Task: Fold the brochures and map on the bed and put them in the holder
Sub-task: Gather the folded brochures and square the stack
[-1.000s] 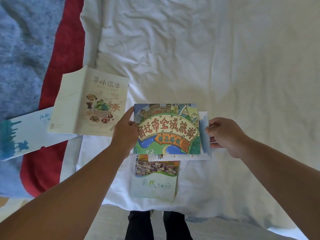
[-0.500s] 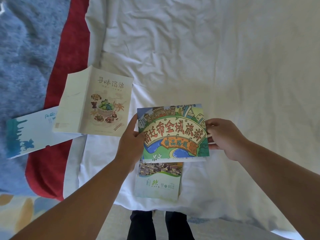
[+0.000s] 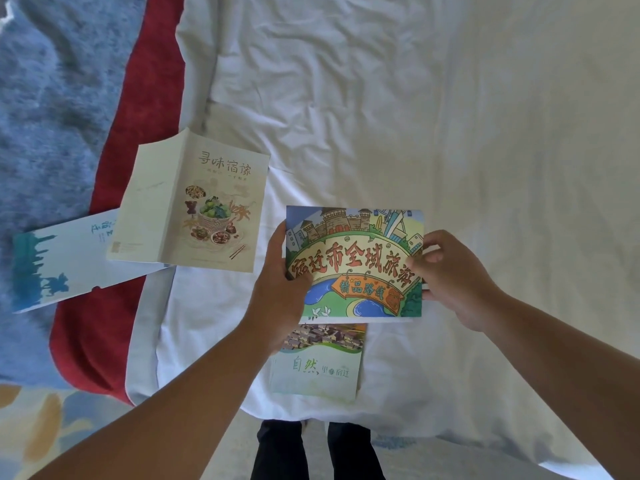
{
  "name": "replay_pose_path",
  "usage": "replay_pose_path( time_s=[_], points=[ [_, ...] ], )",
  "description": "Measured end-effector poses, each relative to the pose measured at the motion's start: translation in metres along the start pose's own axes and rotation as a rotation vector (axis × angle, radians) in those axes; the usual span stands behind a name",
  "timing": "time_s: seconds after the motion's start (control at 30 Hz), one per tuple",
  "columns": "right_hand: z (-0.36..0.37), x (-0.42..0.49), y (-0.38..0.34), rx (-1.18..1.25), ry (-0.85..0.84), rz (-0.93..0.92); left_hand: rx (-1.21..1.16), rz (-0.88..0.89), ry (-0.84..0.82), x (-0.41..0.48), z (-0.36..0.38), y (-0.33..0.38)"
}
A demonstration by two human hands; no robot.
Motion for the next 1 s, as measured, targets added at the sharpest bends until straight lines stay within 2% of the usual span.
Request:
replay_pose_path(
  time_s=[0.07,0.13,0.27,0.33,0.53,0.83,1.0],
  points=[
    [-0.003,-0.001,-0.009,0.080,-0.015,-0.031,-0.057,0.002,0.004,0.005,-0.003,0.001],
    [-0.007,-0.004,-0.029,0.118,-0.020,-0.151,-0.041,0.017,0.014,0.008,-0.005,0.003],
    [-0.011,-0.025,-0.073,-0.166,0.109,-0.547,-0.019,0.029,0.041,0.013,-0.006,0.005],
    [-0.010,-0.032,-0.080,-0.275,0.172,-0.638,0.014,0.053,0.050,0.015,-0.006,0.006],
    [0.004,-0.038,-0.074,-0.404,0.217,-0.713,0.047,-0.012,0.066,0.015,-0.005,-0.008],
    [0.007,-0.041,-0.049,-0.472,0.248,-0.639,0.131,-0.044,0.065,0.010,-0.002,-0.026],
    [-0.001,-0.043,-0.072,-0.460,0.247,-0.644,0.133,-0.018,0.074,0.009,-0.009,-0.011]
  ],
)
Point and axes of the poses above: each hand's wrist, its own x-axis towards the middle knuckle, its own z-axis out of the palm, y = z × x, the point moved 9 cm from there along x, towards the middle knuckle, and after that the axes turned 10 degrees about z, right-handed, at the moved point
